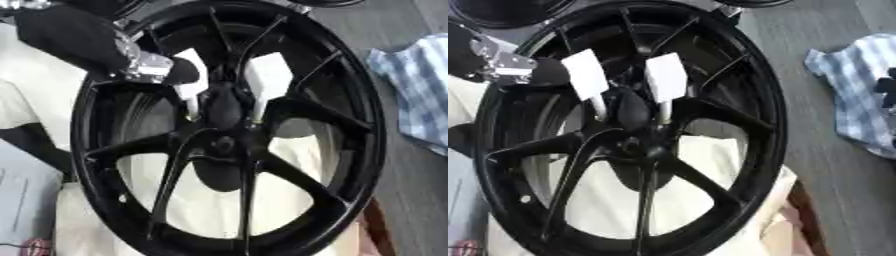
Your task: Pull the pin out of the wheel hub.
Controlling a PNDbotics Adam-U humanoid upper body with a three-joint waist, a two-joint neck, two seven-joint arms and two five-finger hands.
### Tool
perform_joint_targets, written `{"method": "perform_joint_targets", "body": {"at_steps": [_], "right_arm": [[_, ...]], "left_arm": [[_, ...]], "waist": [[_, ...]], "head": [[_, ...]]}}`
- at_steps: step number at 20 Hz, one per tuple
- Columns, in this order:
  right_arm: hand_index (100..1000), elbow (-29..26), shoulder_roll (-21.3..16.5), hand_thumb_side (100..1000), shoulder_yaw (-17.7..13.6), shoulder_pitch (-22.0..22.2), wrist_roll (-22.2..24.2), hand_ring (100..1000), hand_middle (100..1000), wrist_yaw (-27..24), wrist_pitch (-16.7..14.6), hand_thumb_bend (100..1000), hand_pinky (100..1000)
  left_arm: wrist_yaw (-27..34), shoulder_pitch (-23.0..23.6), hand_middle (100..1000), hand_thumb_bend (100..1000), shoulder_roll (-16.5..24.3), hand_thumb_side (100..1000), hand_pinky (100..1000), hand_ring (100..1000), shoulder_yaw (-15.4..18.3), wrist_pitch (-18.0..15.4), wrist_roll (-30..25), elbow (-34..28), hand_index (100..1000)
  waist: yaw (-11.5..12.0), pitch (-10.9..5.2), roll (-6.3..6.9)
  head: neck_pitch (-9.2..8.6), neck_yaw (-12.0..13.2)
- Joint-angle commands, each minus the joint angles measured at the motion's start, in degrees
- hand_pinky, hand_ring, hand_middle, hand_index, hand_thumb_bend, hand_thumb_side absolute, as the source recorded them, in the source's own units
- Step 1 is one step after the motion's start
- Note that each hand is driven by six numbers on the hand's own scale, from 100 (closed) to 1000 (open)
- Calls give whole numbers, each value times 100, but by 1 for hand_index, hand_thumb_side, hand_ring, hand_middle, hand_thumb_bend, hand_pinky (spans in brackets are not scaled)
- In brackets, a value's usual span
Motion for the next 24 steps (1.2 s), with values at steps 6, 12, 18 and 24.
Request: {"method": "perform_joint_targets", "body": {"at_steps": [6,12,18,24], "right_arm": [[789,-82,-109,543,-50,-63,2,829,614,-35,59,100,975],[789,-82,-60,552,-49,-81,-16,829,614,-8,126,100,977],[788,-82,-44,556,-33,-95,-20,829,613,8,181,100,977],[788,-82,-40,560,-24,-93,-13,829,613,21,201,100,977]], "left_arm": [[-277,1,712,657,-79,684,891,826,12,1098,-1095,535,864],[-135,52,729,645,-133,698,900,838,-12,1099,-986,771,871],[-52,35,716,688,-129,642,897,833,-44,994,-1111,711,855],[-254,11,709,695,-154,599,888,831,-73,849,-1293,787,842]], "waist": [[-57,-75,29],[-89,-25,54],[-86,-8,69],[-83,0,77]], "head": [[-41,64],[-65,82],[-283,-80],[-341,-82]]}}
